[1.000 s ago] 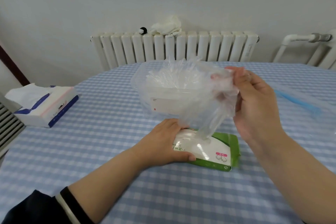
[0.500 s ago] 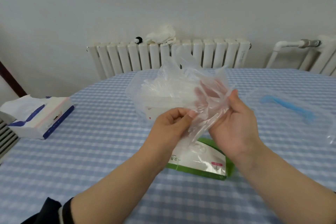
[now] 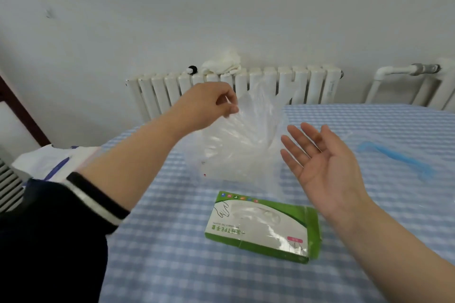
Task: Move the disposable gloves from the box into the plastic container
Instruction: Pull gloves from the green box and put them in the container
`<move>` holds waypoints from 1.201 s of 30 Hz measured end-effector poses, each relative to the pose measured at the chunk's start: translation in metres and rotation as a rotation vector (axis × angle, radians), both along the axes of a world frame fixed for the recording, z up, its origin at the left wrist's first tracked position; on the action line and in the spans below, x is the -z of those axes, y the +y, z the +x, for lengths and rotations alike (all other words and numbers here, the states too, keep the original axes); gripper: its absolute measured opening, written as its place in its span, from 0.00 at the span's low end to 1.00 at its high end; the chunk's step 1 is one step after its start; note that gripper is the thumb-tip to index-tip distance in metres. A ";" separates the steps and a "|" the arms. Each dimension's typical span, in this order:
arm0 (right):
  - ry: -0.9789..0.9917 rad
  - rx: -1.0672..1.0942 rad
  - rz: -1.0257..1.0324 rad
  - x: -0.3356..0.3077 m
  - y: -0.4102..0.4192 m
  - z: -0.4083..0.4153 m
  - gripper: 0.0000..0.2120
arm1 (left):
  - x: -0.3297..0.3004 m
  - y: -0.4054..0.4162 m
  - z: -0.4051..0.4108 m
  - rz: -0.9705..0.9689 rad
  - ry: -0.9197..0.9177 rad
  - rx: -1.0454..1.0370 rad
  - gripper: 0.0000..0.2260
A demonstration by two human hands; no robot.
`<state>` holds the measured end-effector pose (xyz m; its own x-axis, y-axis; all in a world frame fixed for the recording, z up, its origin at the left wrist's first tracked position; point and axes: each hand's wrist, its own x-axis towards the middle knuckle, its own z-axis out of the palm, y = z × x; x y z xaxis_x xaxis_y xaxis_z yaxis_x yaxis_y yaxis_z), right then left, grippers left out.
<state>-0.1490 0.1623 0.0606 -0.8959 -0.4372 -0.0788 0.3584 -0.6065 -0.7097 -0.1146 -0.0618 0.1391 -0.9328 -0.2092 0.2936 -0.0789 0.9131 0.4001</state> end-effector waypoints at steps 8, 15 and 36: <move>0.067 0.033 0.048 -0.007 0.004 -0.005 0.10 | 0.010 -0.051 -0.056 -0.117 -0.231 -0.058 0.08; 0.122 0.010 0.105 -0.004 0.001 -0.003 0.10 | 0.016 -0.058 -0.060 -0.462 -0.066 -0.086 0.14; 0.184 -0.026 0.150 -0.009 0.002 0.001 0.10 | 0.082 0.006 -0.081 -0.007 -0.911 0.014 0.27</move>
<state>-0.1481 0.1640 0.0692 -0.8895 -0.4564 0.0191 0.2287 -0.4812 -0.8462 -0.1959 -0.0553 0.0567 -0.8069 -0.1968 -0.5570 -0.3506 0.9184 0.1833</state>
